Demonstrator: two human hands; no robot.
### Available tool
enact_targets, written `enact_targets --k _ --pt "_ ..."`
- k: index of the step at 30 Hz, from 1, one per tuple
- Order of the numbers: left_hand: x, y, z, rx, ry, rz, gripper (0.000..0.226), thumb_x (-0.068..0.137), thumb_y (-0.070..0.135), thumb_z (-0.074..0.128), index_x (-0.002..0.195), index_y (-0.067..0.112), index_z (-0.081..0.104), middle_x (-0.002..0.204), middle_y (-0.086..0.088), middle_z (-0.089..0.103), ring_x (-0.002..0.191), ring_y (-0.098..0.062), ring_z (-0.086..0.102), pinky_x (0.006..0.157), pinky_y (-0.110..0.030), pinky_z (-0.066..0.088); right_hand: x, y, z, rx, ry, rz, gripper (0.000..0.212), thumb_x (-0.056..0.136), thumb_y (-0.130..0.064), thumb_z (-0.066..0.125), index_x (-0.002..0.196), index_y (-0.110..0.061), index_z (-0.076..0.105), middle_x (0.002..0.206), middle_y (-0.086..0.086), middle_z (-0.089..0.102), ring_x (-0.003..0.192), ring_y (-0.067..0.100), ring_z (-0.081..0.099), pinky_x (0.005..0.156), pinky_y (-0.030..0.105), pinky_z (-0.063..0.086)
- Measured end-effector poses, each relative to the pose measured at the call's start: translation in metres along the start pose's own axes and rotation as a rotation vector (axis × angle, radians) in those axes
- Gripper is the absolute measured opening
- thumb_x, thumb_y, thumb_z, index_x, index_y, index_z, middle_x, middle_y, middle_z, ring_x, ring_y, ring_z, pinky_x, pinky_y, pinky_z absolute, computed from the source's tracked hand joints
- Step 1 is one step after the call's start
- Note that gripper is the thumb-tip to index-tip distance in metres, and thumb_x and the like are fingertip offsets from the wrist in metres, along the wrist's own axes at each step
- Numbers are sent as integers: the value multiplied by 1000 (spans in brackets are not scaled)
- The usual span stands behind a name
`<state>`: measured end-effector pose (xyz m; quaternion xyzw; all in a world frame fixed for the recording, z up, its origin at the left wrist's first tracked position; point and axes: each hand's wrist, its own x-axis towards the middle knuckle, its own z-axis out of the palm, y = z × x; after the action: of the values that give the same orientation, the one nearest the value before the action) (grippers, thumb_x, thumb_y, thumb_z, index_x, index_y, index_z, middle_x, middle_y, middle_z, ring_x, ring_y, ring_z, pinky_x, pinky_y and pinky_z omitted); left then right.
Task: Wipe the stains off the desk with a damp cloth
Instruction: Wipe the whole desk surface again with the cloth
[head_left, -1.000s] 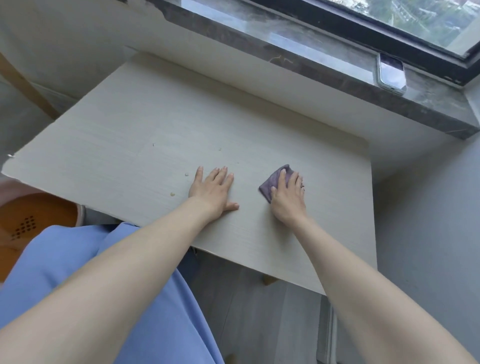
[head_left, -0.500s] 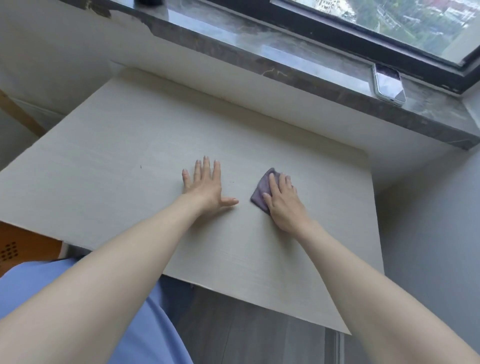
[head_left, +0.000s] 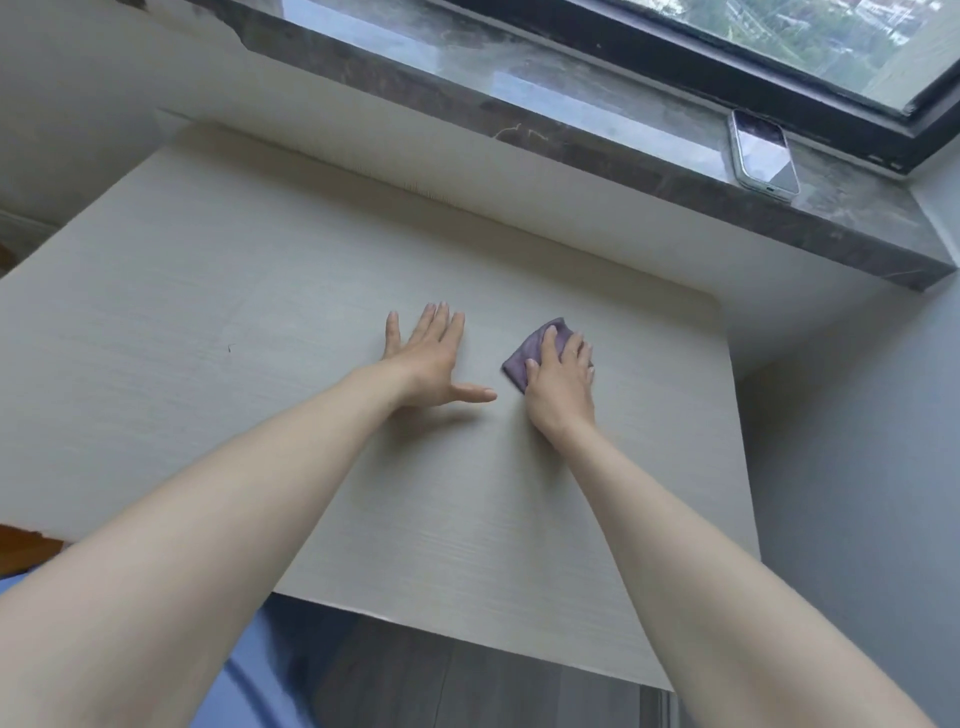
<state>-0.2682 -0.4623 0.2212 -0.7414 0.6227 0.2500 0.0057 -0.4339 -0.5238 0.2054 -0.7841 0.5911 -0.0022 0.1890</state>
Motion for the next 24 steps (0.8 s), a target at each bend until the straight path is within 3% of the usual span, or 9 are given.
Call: enact_targets --k 4,7,9,16,20,22,24 --pt "23 -3 -6 -52 121 -46 89 87 69 33 151 18 -1 159 -6 -11 146 -19 -14 111 -54 -12 3 28 -10 -31 -62 -165 55 104 -26 26 152 -16 3 158 15 -8 146 30 -10 118 38 -2" --pt "38 2 -13 -128 243 -129 62 98 52 27 150 22 13 159 -6 -8 146 -24 -11 113 -53 -6 22 24 -12 3 -24 -49 54 104 -24 26 152 -13 5 158 18 -6 146 33 -8 117 41 1" --pt "46 7 -16 -107 263 -144 57 99 47 27 150 23 15 159 -5 -9 146 -25 -13 114 -53 -4 25 11 -5 6 26 7 53 104 -22 25 152 -11 6 157 20 -6 145 36 -8 116 45 2" --pt "79 19 -18 -25 154 -189 65 97 54 25 150 29 -2 156 -1 -23 142 -24 -24 111 -57 -10 37 40 -15 45 -107 -239 55 103 -23 32 152 -16 7 159 13 -8 146 26 -11 117 34 -5" --pt "84 16 -26 -27 -22 -199 63 96 57 16 149 33 -10 155 2 -25 142 -23 -24 109 -61 -11 61 35 -20 28 -31 -154 54 103 -21 30 152 -12 9 158 16 -2 146 30 -6 116 38 1" --pt "83 15 -28 -16 -46 -202 61 96 56 15 149 34 -8 156 2 -22 144 -23 -21 110 -61 -9 60 19 -14 -24 50 -70 52 103 -22 27 152 -10 10 157 18 1 146 33 -3 116 42 4" --pt "83 18 -28 -3 -48 -224 61 97 56 14 149 34 -8 156 2 -22 143 -23 -21 109 -61 -9 51 8 -2 -53 91 -108 52 104 -24 24 152 -10 8 158 17 0 145 32 -4 117 43 3"
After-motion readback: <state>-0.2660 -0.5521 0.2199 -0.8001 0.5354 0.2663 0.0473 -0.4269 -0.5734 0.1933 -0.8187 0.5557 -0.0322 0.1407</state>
